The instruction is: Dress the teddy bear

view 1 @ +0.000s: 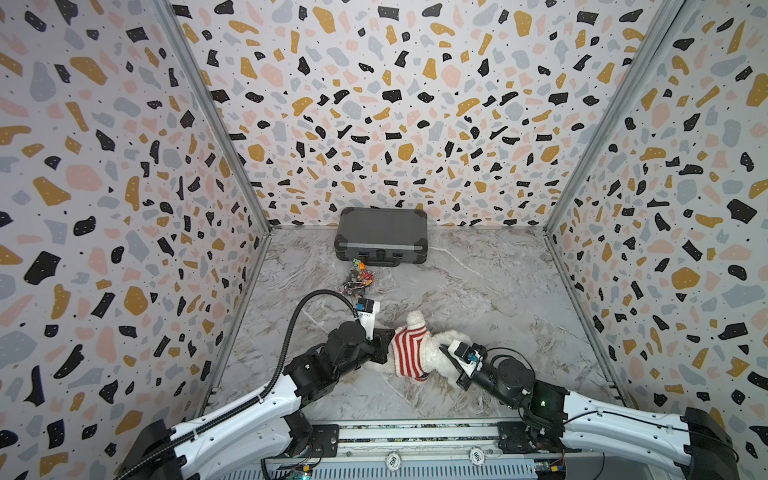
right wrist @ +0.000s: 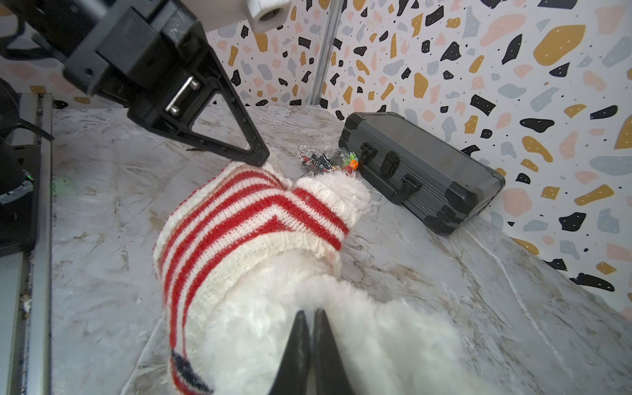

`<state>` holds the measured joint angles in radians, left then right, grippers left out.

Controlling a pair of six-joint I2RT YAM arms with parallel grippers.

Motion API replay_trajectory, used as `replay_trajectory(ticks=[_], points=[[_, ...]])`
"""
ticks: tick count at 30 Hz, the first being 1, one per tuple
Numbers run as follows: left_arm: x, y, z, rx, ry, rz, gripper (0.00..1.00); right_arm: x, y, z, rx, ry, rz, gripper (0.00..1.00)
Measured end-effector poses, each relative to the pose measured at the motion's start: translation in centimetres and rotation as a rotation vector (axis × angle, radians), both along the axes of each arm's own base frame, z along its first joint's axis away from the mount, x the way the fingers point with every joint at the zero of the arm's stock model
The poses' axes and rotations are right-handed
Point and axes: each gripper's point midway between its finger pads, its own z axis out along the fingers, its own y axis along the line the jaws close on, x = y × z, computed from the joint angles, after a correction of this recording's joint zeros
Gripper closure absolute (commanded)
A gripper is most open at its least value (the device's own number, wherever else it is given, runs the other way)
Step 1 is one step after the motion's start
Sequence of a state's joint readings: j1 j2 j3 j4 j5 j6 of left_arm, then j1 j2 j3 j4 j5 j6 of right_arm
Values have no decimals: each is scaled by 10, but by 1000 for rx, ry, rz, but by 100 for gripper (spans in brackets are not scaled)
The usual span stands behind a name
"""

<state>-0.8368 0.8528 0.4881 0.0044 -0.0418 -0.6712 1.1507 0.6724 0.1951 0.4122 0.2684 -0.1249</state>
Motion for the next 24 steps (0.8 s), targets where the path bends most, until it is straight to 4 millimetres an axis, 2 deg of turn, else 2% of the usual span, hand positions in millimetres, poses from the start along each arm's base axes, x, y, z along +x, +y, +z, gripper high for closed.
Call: replay_trajectory(ticks=[7, 19, 24], points=[[4, 18, -5, -24, 8, 65, 100, 0, -2, 2, 10, -6, -8, 100], [2, 7, -21, -8, 60, 12, 100, 2, -1, -9, -25, 13, -24, 100], [-1, 6, -19, 3, 47, -18, 70, 4, -2, -10, -25, 14, -35, 100]])
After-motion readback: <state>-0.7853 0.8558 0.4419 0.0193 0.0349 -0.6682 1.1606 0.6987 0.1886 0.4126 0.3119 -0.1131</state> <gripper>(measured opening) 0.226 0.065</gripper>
